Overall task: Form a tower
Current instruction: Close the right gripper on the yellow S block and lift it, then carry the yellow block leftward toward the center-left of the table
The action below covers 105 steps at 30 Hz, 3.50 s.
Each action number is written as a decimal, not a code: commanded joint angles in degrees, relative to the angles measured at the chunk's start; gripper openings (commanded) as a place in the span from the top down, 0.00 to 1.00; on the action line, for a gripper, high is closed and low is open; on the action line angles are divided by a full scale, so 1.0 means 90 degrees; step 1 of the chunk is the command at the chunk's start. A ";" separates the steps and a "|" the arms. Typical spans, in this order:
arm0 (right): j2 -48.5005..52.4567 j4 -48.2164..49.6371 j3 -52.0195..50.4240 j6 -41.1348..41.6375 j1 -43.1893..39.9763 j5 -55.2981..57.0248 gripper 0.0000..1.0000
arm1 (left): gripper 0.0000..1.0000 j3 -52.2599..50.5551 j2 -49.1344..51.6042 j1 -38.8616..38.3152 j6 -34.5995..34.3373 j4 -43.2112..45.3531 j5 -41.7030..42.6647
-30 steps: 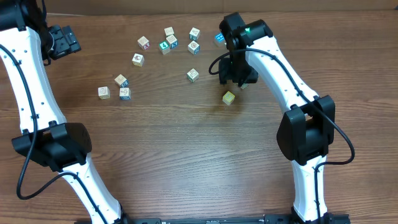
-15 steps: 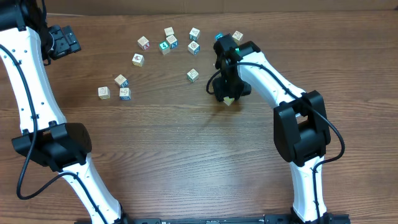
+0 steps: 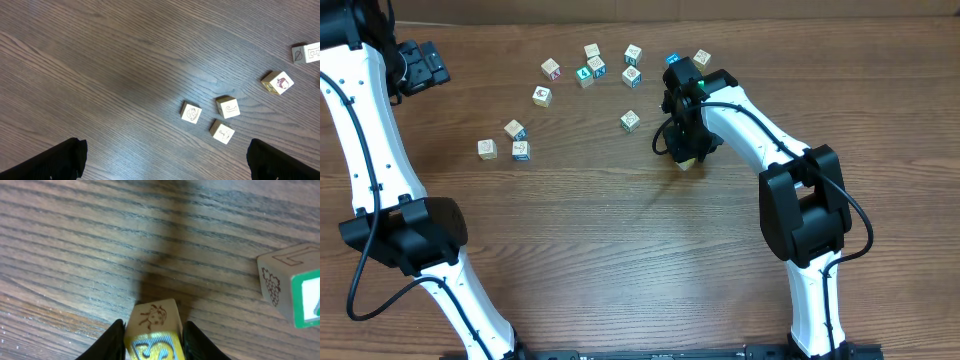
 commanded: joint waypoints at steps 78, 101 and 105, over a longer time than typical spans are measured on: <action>-0.0012 0.0350 0.0170 0.2781 0.0986 -0.0962 0.76 | 0.00 0.0083 -0.0036 -0.0015 -0.0061 0.0012 -0.0058; 0.0097 0.2191 0.0644 0.4141 0.3538 0.2283 0.84 | 0.00 0.0083 -0.0036 -0.0015 -0.0061 0.0012 -0.0058; 0.0250 0.2191 0.0644 0.4376 0.3531 0.2234 0.84 | 0.00 0.0083 -0.0036 -0.0012 -0.0061 0.0012 -0.0058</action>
